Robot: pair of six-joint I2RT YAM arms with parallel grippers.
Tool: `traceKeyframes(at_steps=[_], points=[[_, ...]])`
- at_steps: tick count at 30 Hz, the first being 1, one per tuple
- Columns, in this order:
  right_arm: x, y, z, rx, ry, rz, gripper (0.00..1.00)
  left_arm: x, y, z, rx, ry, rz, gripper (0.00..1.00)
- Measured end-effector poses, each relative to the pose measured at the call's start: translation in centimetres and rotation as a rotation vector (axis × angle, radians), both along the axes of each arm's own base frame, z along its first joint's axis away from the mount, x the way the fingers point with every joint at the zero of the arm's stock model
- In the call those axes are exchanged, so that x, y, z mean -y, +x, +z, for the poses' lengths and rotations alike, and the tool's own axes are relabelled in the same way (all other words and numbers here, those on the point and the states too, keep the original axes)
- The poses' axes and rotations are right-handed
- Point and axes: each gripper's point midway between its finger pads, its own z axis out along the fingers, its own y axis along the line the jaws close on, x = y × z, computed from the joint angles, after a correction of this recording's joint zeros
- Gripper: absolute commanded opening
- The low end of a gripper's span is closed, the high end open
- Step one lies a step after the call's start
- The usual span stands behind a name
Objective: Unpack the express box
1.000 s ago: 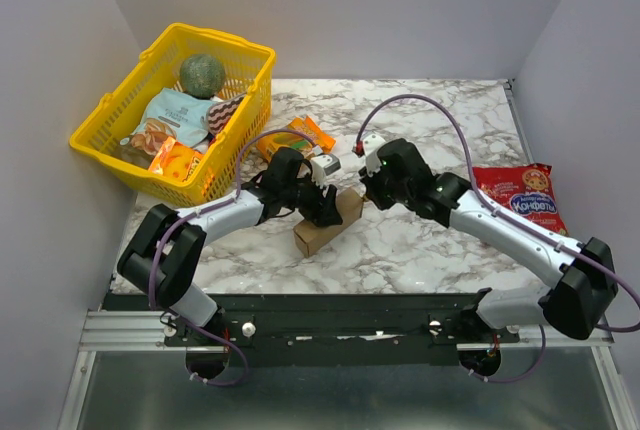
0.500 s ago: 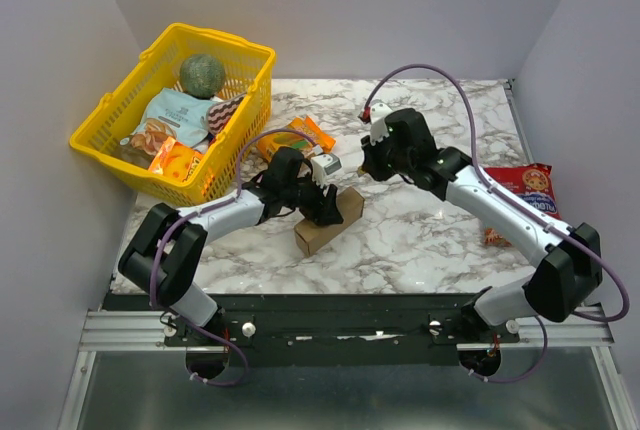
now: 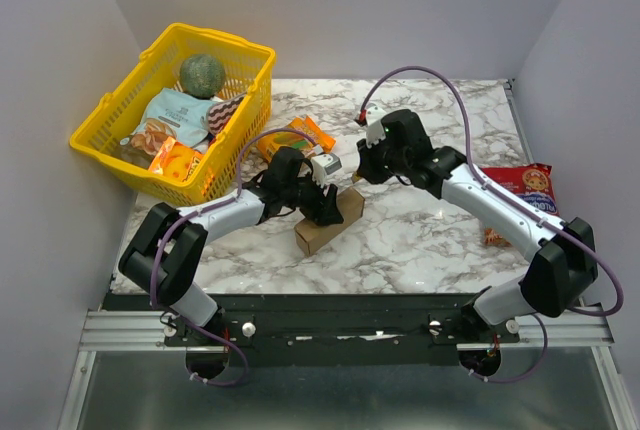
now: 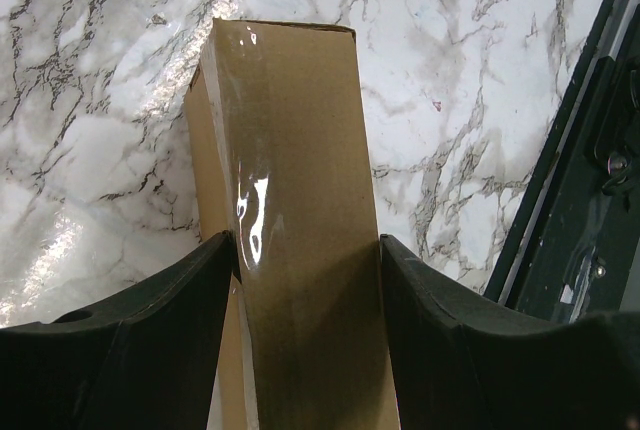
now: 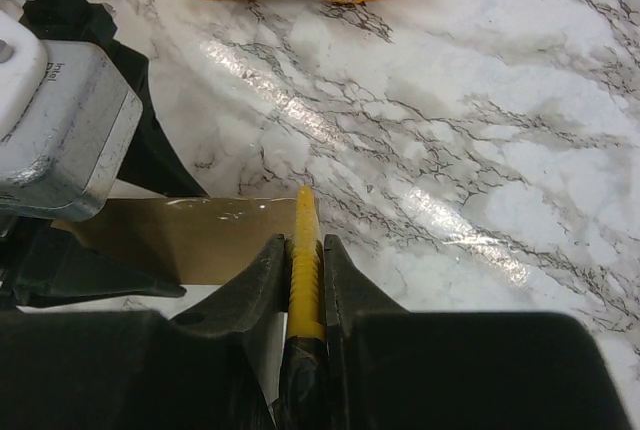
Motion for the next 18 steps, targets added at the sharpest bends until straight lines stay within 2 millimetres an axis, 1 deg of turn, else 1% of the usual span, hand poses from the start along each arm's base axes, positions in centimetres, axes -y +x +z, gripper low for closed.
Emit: traceKeyframes(at_steps=[4, 8, 18], points=[[-0.17, -0.30, -0.23, -0.013, 0.006, 0.009, 0.00, 0.00, 0.00, -0.01, 0.000, 0.000, 0.000, 0.60], [0.01, -0.64, -0.98, -0.028, 0.000, 0.008, 0.00, 0.03, 0.03, -0.05, -0.001, 0.000, 0.001, 0.59], [0.40, -0.65, -0.74, -0.015, -0.001, -0.012, 0.00, 0.16, 0.24, -0.06, 0.006, -0.004, 0.000, 0.59]])
